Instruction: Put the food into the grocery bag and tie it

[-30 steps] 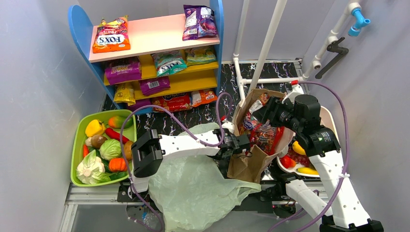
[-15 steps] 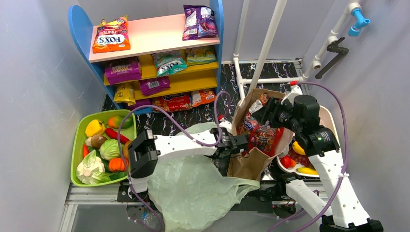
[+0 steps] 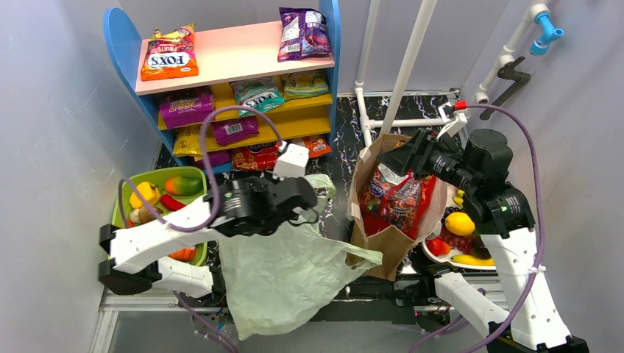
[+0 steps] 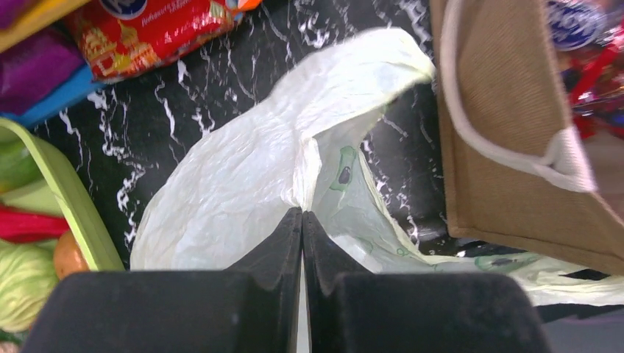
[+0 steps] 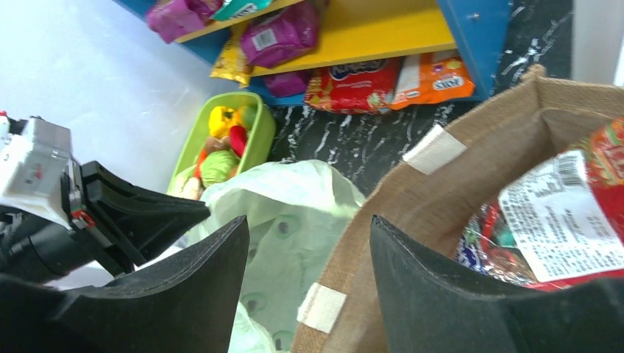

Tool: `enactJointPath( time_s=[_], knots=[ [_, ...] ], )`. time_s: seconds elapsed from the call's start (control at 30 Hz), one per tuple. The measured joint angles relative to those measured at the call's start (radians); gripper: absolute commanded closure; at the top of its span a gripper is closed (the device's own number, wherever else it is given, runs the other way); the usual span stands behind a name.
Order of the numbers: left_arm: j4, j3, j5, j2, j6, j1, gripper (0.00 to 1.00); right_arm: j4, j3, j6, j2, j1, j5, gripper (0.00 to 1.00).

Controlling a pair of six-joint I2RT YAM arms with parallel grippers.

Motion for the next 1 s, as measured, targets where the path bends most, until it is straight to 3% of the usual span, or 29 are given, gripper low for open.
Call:
enactJointPath(
  time_s=[0.37,0.63,1.0],
  knots=[
    [0.214,-0.128,-0.021,-0.330,0.207,0.000,1.00,0.095,0.016,0.078,0.136,0.050,-0.153,0.32],
    [0.330,-0.323,-0.111,-0.620,0.252,0.000,1.00,0.083,0.018,0.076,0.226,0.288,-0.024,0.32],
    [0.287,-0.390,-0.201,-0.766,0.195,0.000,1.00,0.062,0.063,0.082,0.440,0.508,0.201,0.33]
  ],
)
